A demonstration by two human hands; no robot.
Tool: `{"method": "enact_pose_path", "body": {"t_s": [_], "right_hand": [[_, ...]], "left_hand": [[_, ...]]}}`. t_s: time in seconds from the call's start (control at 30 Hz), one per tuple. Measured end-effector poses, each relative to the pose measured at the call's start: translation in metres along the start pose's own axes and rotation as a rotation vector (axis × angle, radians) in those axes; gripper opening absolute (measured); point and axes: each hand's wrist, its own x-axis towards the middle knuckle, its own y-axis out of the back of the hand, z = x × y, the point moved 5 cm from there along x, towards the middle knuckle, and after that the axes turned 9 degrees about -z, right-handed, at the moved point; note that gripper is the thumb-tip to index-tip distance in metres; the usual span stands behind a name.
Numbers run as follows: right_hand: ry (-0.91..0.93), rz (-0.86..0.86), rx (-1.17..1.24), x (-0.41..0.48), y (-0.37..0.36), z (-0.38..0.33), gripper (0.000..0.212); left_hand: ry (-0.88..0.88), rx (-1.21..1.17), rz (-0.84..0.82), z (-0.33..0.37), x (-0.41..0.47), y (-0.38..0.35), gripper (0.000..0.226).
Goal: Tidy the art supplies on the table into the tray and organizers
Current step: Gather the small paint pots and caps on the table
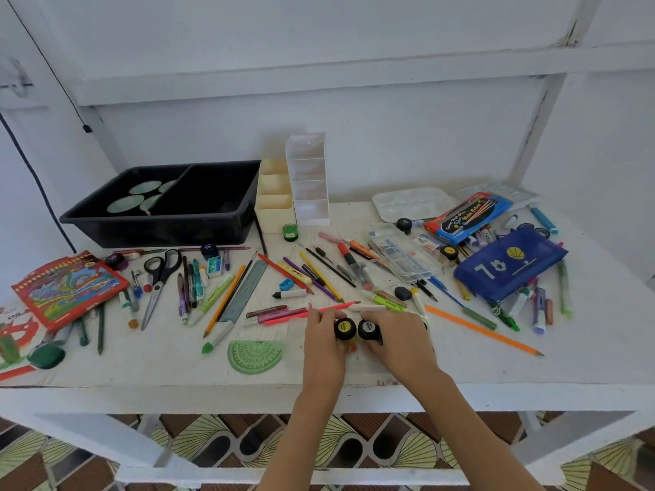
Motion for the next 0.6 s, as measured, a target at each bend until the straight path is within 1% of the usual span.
{"method": "enact_pose_path", "body": {"t_s": [0.13, 0.23, 0.33, 0.43, 0.5, 0.6], "right_hand": [[-0.033, 0.029, -0.017, -0.001, 0.001, -0.002, 0.036], [-0.052, 0.025, -0.051, -0.002, -0.001, -0.004, 0.032], [-0.05, 0.022, -0.049, -0.002, -0.003, -0.005, 0.037], [-0.04, 0.014, -0.057, -0.002, -0.001, -0.008, 0.035], [-0.03, -0.002, -0.049, -0.001, 0.001, -0.008, 0.035], [-0.012, -0.088, -0.024, 0.003, 0.006, -0.007, 0.039]], "left_hand": [[-0.007, 0.014, -0.039, 0.001, -0.001, 0.004, 0.032], [-0.041, 0.122, -0.035, 0.009, -0.005, 0.003, 0.028], [-0.041, 0.213, -0.013, 0.015, -0.007, 0.001, 0.032], [-0.021, 0.283, -0.055, 0.014, -0.005, -0.001, 0.039], [-0.014, 0.272, -0.102, 0.012, -0.003, 0.0, 0.038], [0.03, 0.136, -0.169, 0.009, -0.003, 0.007, 0.039]]}}
